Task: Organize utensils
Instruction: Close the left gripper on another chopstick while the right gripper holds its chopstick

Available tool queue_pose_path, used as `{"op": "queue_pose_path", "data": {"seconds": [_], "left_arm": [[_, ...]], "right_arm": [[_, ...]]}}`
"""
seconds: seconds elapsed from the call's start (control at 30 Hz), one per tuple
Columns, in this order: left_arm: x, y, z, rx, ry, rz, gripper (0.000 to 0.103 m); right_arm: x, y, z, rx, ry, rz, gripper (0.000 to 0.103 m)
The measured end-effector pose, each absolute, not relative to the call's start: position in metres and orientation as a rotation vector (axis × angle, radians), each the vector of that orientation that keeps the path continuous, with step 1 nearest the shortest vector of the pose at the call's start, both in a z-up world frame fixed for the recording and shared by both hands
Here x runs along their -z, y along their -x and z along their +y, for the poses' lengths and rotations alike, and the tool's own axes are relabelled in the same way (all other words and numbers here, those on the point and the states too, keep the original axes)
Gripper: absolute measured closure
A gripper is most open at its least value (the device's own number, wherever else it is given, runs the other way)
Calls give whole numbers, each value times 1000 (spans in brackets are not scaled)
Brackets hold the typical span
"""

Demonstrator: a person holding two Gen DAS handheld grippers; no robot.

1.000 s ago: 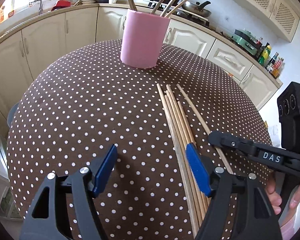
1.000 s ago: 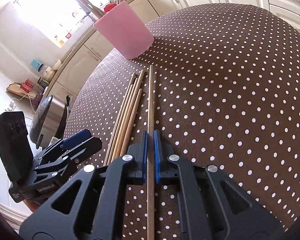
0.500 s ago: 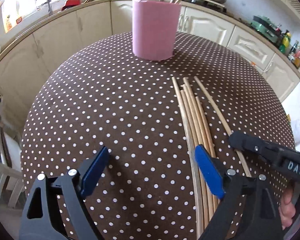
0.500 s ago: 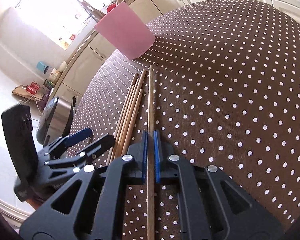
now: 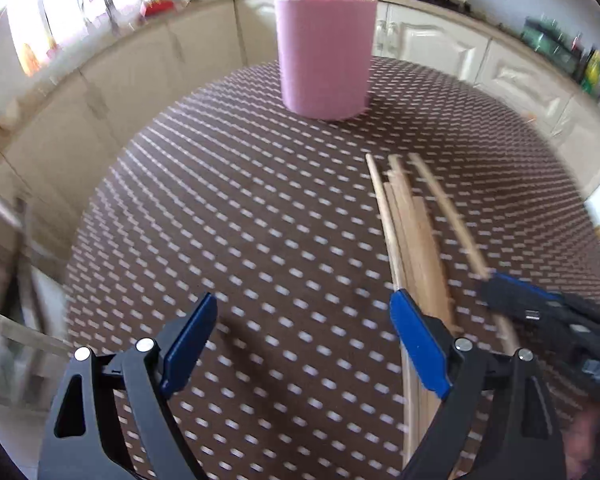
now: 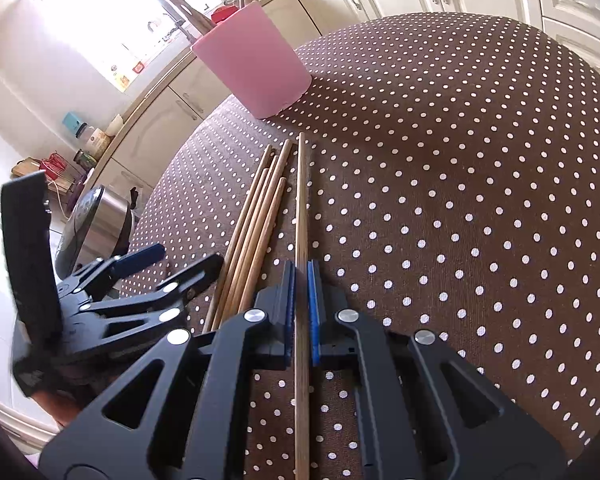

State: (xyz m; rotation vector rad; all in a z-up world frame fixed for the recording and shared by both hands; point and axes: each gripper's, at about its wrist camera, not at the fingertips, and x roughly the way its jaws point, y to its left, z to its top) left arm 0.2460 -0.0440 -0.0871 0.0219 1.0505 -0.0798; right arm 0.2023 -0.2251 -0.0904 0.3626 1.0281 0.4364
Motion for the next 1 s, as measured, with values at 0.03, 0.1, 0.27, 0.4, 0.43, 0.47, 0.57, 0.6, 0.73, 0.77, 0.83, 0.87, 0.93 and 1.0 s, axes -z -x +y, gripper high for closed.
{"op": "queue_pose_path", "data": {"seconds": [0.03,0.1,0.27,0.4,0.43,0.47,0.57,0.6,0.73,0.77,0.83,0.87,0.93,1.0], "left_arm": [[86,-244,-42,95,-10,1048,16],[82,-241,-44,101,-13,1030,16],[75,-233,-45,148,17,1014,16],[80,-238,-48,104,-23,1019,16],[83,-241,-47,98,-20,1031,16],[86,-242,-46,103,-11,1040,16],[86,-245,-43,109,-7,1038,16],[85,-245,-43,109,-11,1041,16],[86,-255,-54,120,-45,1053,16],[85,-256,-59,129,-48,1053,16],[84,-256,-62,117,-55,1048,16],[89,-257,-58,110,-51,1049,15],[91,-262,-52,100,-24,1066,16],[92,-263,-48,104,-15,1074,16]], "right_arm": [[90,-202,-224,-434,-359,1029,96],[90,-202,-220,-431,-347,1029,96],[91,-201,-214,-426,-337,1024,96],[91,-200,-209,-412,-319,1021,96],[91,-200,-207,-406,-314,1022,96],[91,-200,-205,-402,-309,1022,96],[91,-200,-200,-386,-293,1024,96],[91,-201,-197,-380,-284,1025,96],[90,-201,-190,-366,-272,1023,96],[90,-200,-188,-365,-267,1021,96],[91,-200,-185,-363,-264,1019,96],[91,-199,-186,-363,-262,1020,96],[91,-200,-184,-360,-255,1023,96],[92,-200,-181,-358,-243,1023,96]]}}
